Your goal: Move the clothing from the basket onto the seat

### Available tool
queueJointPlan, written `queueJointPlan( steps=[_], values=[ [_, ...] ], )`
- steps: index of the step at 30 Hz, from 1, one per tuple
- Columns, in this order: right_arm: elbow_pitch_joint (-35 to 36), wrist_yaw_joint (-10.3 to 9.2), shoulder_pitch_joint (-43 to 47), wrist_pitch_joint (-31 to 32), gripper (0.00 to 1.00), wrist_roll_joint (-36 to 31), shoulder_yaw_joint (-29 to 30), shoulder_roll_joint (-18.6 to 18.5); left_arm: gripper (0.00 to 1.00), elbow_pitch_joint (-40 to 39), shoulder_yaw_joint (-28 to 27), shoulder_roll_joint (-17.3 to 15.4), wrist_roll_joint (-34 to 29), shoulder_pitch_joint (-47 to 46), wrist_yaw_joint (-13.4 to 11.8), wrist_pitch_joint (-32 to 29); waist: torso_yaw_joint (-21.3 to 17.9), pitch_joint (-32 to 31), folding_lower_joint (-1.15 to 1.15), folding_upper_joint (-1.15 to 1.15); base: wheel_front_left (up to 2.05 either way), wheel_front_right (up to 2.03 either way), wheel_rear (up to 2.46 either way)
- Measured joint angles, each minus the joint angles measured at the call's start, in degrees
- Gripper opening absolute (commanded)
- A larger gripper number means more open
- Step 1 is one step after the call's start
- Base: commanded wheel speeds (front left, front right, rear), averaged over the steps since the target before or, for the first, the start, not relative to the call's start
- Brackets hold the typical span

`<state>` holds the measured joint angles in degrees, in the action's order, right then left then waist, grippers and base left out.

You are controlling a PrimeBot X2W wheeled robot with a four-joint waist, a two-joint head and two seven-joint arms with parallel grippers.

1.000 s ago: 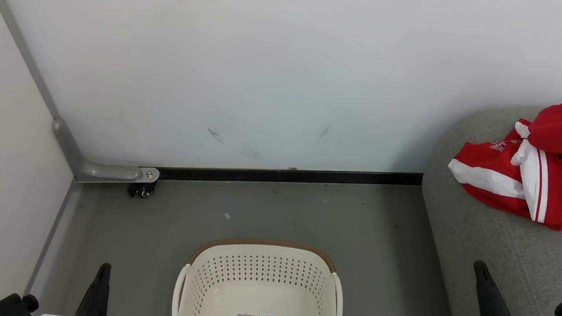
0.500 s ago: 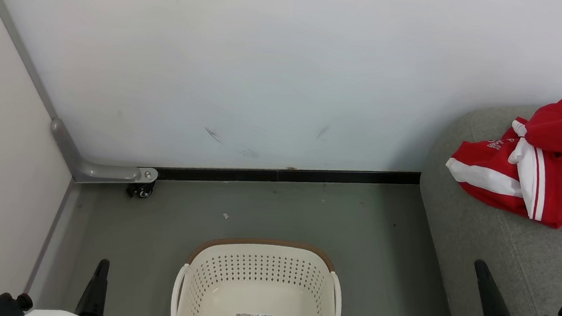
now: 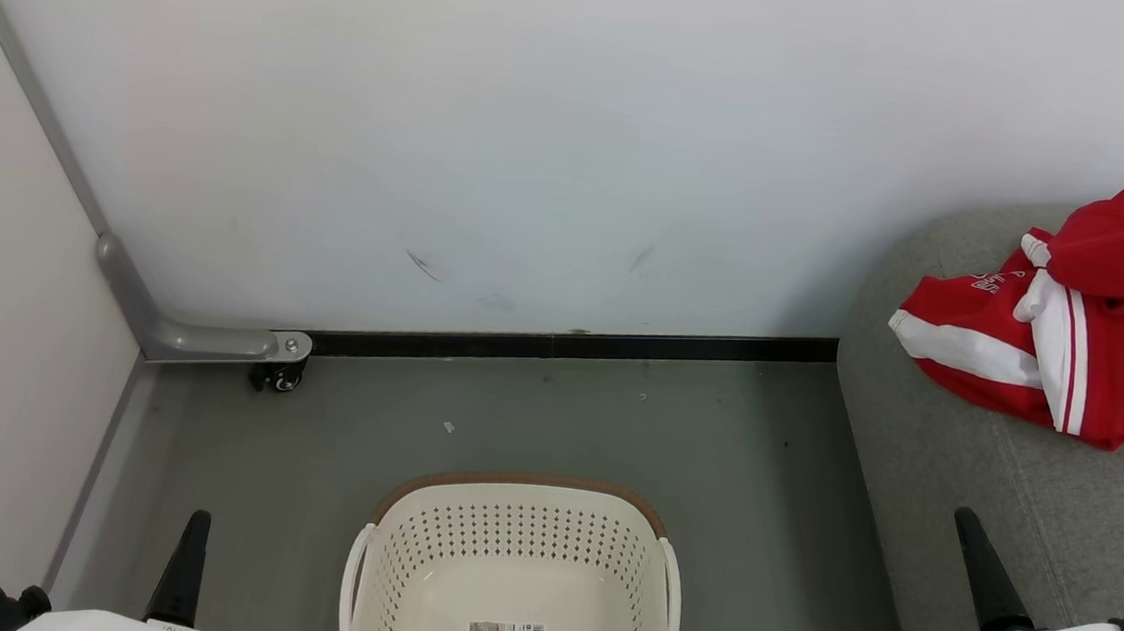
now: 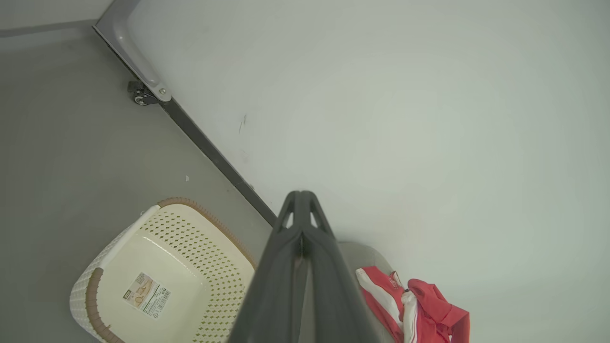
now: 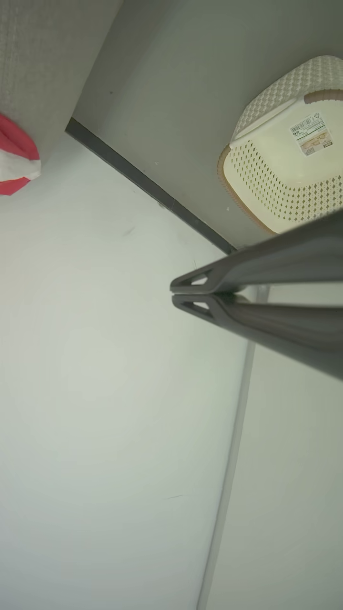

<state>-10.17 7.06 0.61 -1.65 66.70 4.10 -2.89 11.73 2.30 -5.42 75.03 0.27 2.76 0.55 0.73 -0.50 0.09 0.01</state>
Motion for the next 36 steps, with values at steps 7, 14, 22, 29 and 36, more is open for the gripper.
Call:
queueJointPlan(
  steps=[7,14,22,29,36],
  values=[
    [-1.2,0.0,-0.5,1.0,0.0,5.3,0.2,-0.2,0.0,0.6,-1.0,0.4,3.5,-0.5,0.8,-0.8,-0.1,0.2,-0.03,0.0,0.0,0.0,0.0],
    [-1.8,0.0,-1.2,2.2,0.0,10.6,0.3,-0.5,0.0,1.3,-1.9,1.0,7.0,-1.1,1.5,-2.0,-0.3,0.3,-0.04,0.0,0.0,0.0,0.0],
    [-2.9,0.0,-2.4,3.3,0.0,16.8,0.4,-0.6,0.0,2.1,-3.1,1.5,11.2,-2.0,2.5,-3.2,-0.5,0.5,-0.05,0.0,0.0,0.0,0.0],
    [-3.7,0.0,-2.4,4.3,0.0,21.9,0.5,-0.7,0.0,2.6,-4.0,1.8,14.8,-2.3,3.1,-4.1,-0.6,0.6,-0.05,0.0,0.0,0.0,0.0],
    [-4.7,0.0,-3.7,5.3,0.0,27.0,0.6,-0.8,0.0,3.4,-5.0,2.1,18.2,-3.2,4.0,-5.1,-0.7,0.7,-0.06,0.0,0.0,0.0,0.0]
  ],
)
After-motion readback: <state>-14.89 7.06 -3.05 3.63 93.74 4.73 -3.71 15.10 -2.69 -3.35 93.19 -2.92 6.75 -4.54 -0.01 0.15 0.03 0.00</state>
